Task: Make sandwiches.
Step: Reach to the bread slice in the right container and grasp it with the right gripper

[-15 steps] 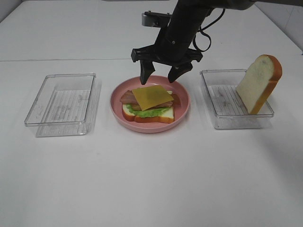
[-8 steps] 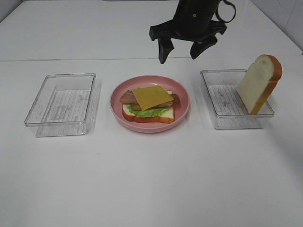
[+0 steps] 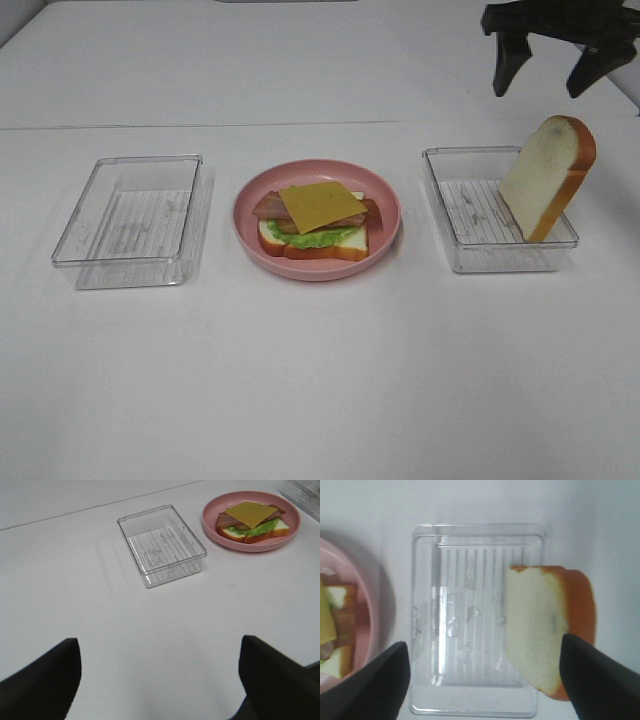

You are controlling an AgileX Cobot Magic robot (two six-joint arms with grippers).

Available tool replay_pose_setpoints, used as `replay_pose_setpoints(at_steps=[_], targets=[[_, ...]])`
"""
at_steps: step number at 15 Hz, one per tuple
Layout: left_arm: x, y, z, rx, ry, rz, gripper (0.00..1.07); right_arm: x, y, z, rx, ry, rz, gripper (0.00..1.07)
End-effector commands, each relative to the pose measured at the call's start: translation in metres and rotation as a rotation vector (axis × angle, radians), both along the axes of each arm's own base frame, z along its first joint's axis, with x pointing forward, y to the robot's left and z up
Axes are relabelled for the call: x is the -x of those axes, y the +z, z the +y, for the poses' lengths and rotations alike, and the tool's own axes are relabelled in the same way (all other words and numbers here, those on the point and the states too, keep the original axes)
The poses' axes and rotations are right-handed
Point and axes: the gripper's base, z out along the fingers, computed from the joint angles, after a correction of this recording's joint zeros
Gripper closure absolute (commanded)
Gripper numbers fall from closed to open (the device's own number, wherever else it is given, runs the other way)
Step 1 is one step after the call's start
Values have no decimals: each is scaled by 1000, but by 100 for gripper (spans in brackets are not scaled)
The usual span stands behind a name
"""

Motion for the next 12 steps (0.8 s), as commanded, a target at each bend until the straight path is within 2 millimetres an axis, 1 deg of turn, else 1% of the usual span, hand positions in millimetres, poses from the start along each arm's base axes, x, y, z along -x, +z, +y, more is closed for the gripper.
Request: replay_pose_setpoints(at_steps=[1, 3, 4, 6, 7, 8, 9, 12], targets=[[3, 0, 0, 17, 0, -25, 25, 4, 3, -34, 25, -68, 43, 30], [3, 0, 0, 17, 0, -25, 25, 8, 3, -52, 28, -90, 93, 30], [3, 0, 0, 17, 0, -25, 25, 9, 2, -56, 30, -69, 104, 30], [3, 0, 0, 17, 0, -25, 25, 8, 1, -52, -5, -28, 105, 30], [3, 0, 0, 17, 0, -25, 25, 6, -4, -51, -20, -7, 111, 30], [3, 0, 0, 17, 0, -25, 25, 1, -21, -50, -34, 9, 152, 30], [3, 0, 0, 17, 0, -25, 25, -2, -31, -50, -33, 8, 170, 30], [3, 0, 0, 17, 0, -25, 25, -7, -50, -52, -9, 7, 204, 30]])
